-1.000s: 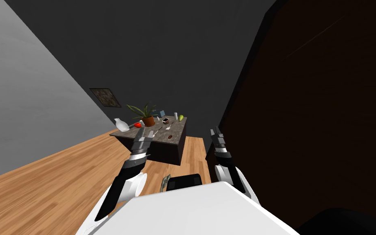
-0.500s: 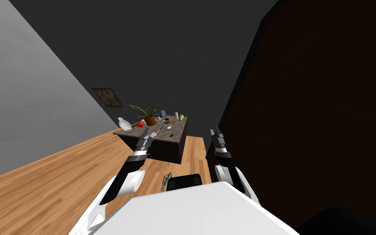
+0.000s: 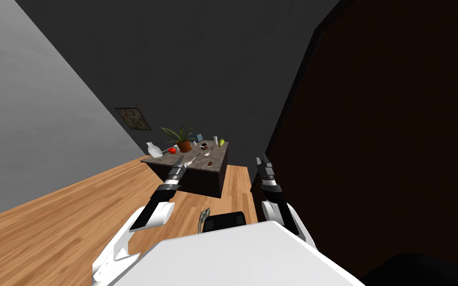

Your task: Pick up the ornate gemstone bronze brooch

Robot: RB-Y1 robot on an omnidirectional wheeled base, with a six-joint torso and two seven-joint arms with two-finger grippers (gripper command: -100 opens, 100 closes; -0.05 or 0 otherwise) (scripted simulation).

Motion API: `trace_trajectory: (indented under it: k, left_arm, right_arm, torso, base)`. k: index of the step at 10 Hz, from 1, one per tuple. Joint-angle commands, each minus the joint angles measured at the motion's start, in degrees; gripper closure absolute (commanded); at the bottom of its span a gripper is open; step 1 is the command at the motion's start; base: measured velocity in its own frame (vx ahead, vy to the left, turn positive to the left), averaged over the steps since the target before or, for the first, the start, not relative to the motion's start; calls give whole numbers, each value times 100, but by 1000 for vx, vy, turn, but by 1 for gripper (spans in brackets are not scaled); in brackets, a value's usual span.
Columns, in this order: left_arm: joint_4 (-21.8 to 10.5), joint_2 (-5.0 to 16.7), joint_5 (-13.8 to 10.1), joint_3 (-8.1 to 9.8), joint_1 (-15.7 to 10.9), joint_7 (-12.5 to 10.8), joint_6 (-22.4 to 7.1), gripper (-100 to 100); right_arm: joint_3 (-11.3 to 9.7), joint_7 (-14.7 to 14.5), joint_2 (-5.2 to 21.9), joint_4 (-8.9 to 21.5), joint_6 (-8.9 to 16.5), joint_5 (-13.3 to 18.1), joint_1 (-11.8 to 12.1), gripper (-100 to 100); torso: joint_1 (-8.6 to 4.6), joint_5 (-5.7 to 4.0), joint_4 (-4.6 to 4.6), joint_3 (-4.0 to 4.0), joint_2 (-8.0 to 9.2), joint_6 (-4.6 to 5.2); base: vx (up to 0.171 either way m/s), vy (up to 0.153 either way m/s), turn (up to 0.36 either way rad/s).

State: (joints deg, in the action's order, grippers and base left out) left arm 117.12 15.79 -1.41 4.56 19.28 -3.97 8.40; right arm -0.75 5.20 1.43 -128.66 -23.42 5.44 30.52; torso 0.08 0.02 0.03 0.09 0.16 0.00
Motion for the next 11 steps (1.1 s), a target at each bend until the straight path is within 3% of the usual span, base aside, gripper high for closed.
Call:
trace_trajectory:
  k: [1, 2, 4, 5, 7, 8, 10, 11]
  left_arm:
    - [-110, 44, 37, 51, -77, -30, -277, -100]
    - [-339, 153, 102, 179, -268, -96, -435, -100]
    - [-339, 153, 102, 179, -268, -96, -646, -100]
    - [-580, 254, 174, 315, -473, -164, -848, -100]
    - [-580, 254, 174, 315, -473, -164, -1032, -100]
    - [-818, 349, 251, 461, -691, -234, -1279, -100]
    - [-830, 349, 251, 461, -691, -234, -1435, -100]
    - [-1088, 435, 333, 616, -922, -305, -1668, -100]
  right_arm:
    - [0, 0, 0, 0, 0, 0, 0, 0]
    - [0, 0, 0, 0, 0, 0, 0, 0]
    - [0, 0, 0, 0, 0, 0, 0, 0]
    - [0, 0, 0, 0, 0, 0, 0, 0]
    - [0, 0, 0, 0, 0, 0, 0, 0]
    - [0, 0, 0, 0, 0, 0, 0, 0]
    - [0, 0, 0, 0, 0, 0, 0, 0]
    - [0, 0, 0, 0, 0, 0, 1, 0]
  torso:
    - [0, 0, 0, 0, 0, 0]
    - [-4, 0, 0, -1, -2, 0]
    - [-6, -1, -1, -2, -5, 0]
    - [-7, -2, -1, -4, -9, 0]
    - [-7, -2, -1, -3, -6, -1]
    - [-10, -2, -2, -5, -10, 0]
    - [-11, -3, -1, -3, -7, 0]
    - [-10, -2, -2, -5, -10, -1]
  base:
    - [-38, 9, -1]
    - [-37, 1, 0]
    - [-24, 4, -1]
    - [-28, 3, -2]
    - [-22, -2, -2]
    - [-30, -7, -9]
    - [-21, -7, -3]
    - [-21, -8, -8]
